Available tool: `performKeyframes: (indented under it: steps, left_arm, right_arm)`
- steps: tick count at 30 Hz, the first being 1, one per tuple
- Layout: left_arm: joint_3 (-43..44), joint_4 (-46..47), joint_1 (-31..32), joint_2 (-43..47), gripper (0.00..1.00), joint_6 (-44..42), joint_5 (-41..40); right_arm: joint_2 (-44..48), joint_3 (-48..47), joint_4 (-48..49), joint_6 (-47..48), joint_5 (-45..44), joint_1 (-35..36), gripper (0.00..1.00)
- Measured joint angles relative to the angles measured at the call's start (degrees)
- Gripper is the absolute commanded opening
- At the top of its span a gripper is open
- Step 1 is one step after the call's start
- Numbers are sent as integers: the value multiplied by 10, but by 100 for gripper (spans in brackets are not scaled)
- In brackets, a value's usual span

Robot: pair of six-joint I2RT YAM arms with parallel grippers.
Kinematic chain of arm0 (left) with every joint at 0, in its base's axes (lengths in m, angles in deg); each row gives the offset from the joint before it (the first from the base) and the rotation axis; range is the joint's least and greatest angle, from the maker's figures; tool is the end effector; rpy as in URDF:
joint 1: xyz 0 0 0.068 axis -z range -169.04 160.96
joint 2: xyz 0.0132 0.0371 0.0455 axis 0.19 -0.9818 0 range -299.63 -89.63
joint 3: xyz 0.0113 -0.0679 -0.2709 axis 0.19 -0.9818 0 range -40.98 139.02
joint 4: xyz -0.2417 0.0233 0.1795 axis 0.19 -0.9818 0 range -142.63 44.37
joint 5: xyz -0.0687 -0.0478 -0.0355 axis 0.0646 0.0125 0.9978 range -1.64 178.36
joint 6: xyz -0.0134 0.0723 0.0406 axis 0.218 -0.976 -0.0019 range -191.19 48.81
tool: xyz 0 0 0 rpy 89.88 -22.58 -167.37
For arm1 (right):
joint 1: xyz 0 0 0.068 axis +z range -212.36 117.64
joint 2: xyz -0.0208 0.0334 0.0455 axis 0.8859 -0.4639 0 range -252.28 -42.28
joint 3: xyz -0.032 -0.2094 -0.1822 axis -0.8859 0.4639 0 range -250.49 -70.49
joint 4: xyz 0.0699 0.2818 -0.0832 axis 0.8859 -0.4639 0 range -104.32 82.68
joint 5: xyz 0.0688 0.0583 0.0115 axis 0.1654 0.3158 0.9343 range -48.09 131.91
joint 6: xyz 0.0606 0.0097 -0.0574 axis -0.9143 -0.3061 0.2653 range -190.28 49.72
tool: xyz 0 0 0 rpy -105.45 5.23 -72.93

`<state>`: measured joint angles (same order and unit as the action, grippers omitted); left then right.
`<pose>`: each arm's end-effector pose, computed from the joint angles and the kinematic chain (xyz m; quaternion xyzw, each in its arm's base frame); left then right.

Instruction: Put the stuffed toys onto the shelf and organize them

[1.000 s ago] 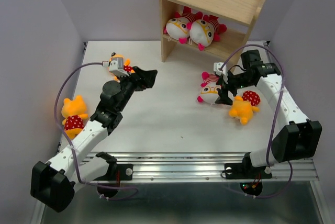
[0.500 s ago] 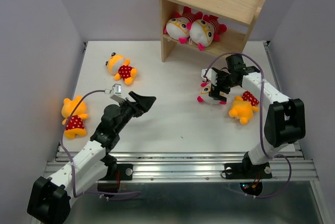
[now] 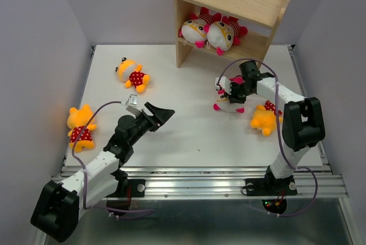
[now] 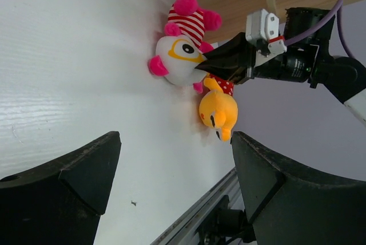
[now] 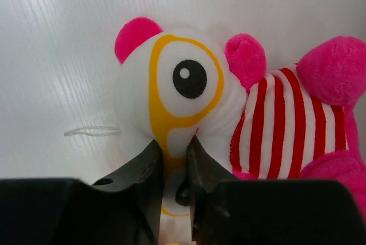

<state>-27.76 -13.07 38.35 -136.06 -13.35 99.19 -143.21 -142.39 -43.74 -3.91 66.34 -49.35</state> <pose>0.2185 -0.1288 0.2005 -0.1219 0.7006 -0.5233 0.4696 0.3933 0.1221 0.1639 -0.6445 0.7062 0.0914 0.2786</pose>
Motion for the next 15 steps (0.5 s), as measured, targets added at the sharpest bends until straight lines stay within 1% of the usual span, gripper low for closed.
performKeyframes:
  steps: [1,4,6,9,11,15]
  left_arm:
    - [0,7,2,-12,89,4,4]
    - [0,37,8,-60,88,22,17]
    - [0,57,14,-92,88,40,24]
    - [3,87,22,-143,88,71,34]
    - [10,94,26,-163,88,85,39]
    - [48,111,35,-201,88,110,48]
  right_arm:
    - [0,0,0,-8,10,2,1]
    - [5,-2,0,-54,41,8,1]
    - [10,-1,2,-104,67,17,1]
    - [28,12,30,-206,97,39,1]
    - [59,36,75,-293,109,62,1]
    - [107,66,151,-442,91,109,1]
